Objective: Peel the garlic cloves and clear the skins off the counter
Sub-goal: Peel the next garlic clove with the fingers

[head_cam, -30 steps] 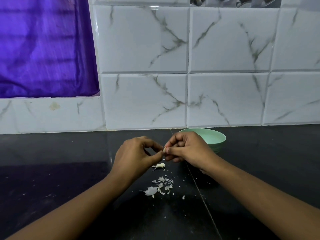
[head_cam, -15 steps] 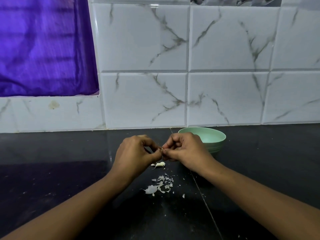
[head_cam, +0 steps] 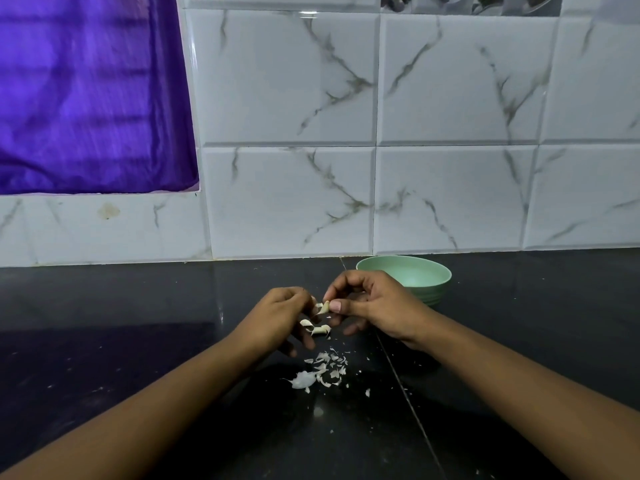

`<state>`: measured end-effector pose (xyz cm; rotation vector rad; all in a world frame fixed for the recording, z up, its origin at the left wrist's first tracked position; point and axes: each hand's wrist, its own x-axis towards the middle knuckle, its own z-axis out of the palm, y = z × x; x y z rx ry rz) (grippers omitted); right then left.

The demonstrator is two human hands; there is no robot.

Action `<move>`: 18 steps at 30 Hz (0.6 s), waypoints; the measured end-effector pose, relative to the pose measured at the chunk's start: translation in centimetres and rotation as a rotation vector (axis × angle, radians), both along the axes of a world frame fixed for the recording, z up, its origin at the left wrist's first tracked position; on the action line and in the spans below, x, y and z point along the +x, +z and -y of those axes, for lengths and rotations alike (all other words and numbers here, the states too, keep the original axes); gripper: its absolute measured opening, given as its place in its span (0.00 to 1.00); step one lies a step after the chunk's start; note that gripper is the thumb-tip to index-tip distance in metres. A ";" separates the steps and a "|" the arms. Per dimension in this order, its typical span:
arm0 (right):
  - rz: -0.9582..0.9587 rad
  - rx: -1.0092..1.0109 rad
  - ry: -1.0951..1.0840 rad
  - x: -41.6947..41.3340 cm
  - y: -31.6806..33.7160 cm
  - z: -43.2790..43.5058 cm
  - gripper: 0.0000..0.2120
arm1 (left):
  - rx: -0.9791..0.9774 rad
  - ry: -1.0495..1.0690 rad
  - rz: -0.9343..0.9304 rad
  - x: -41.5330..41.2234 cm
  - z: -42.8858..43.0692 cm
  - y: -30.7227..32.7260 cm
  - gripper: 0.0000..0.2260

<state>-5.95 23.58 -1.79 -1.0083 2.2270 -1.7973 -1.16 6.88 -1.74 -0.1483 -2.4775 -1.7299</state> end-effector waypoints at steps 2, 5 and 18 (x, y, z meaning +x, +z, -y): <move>0.002 -0.016 0.010 0.0 0.1 0.0 0.05 | -0.063 0.019 -0.032 -0.1 0.4 0.2 0.13; 0.013 -0.040 0.014 0.1 0.2 0.0 0.05 | -0.186 -0.004 -0.098 -0.1 1.1 0.6 0.17; 0.014 -0.043 -0.007 0.2 0.3 0.0 0.05 | -0.064 -0.023 -0.189 0.2 0.9 0.6 0.03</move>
